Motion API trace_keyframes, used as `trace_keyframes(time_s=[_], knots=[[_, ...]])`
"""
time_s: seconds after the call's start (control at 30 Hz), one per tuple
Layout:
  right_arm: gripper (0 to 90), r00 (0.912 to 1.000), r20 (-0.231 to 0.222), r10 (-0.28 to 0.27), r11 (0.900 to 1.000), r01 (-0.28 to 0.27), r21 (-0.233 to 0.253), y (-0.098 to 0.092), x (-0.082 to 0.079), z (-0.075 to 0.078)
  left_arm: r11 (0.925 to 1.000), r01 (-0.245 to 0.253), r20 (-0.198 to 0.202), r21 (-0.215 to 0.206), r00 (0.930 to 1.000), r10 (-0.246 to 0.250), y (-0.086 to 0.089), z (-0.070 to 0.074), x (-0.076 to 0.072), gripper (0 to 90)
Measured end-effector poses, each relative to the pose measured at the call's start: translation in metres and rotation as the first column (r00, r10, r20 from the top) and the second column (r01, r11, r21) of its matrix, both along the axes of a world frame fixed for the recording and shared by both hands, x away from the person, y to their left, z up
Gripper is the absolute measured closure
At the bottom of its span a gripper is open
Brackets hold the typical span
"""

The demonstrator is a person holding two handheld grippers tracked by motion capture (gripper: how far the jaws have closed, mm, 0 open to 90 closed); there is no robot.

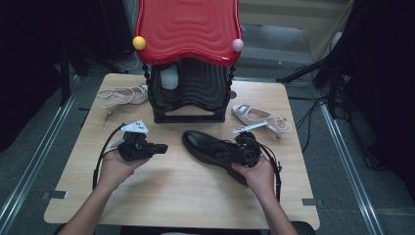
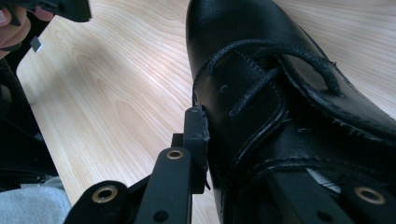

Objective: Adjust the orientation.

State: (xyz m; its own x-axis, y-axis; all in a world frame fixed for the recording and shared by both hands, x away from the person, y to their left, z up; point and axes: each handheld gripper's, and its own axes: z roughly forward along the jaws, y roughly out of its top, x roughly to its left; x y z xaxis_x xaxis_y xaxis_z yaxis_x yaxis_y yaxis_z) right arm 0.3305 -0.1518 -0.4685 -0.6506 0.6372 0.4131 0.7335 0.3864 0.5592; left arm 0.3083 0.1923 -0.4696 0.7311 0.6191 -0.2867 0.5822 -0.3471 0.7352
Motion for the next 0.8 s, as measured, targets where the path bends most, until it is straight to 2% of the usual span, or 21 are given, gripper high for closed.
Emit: trace_keyframes(time_s=[0.13,0.27,0.37,0.57,0.6,0.63,0.67,0.8], knots=[[80.6,0.9998,0.002,0.021,1.000,-0.021,-0.001,0.019,0.008,-0.001,0.9997,0.005,0.012,-0.026,0.9999,-0.004,-0.010,0.005,0.005,90.0],[80.1,0.9995,0.006,0.030,1.000,-0.030,-0.004,0.033,0.013,-0.005,0.9987,-0.002,0.004,-0.050,1.0000,0.002,-0.015,-0.002,0.006,90.0],[80.4,0.9993,0.023,0.031,0.999,-0.030,-0.012,0.039,0.012,-0.007,0.9997,0.008,-0.017,-0.023,0.9998,-0.009,-0.016,-0.008,0.006,90.0],[77.6,0.9997,0.016,0.018,1.000,-0.018,0.002,0.039,0.011,-0.011,0.9994,-0.001,-0.012,-0.034,0.9999,0.001,-0.017,-0.010,0.001,87.9],[73.9,0.9997,0.011,0.022,1.000,-0.022,0.013,0.038,0.010,-0.011,0.9992,0.000,-0.018,-0.039,0.9998,-0.001,-0.017,-0.010,0.001,89.7],[67.5,0.9996,-0.001,0.028,0.999,-0.028,0.039,0.036,0.010,-0.011,0.9996,-0.004,-0.023,-0.030,0.9997,0.003,-0.018,-0.010,0.000,90.0],[65.9,0.9993,-0.016,0.032,0.998,-0.032,0.050,0.035,0.010,-0.010,0.9997,-0.015,-0.015,-0.017,0.9998,0.015,-0.020,-0.009,-0.001,90.0],[70.0,0.9993,-0.011,0.035,0.998,-0.034,0.058,0.021,0.004,-0.003,0.9997,-0.015,-0.005,-0.018,0.9999,0.015,-0.022,-0.010,-0.001,90.0]])
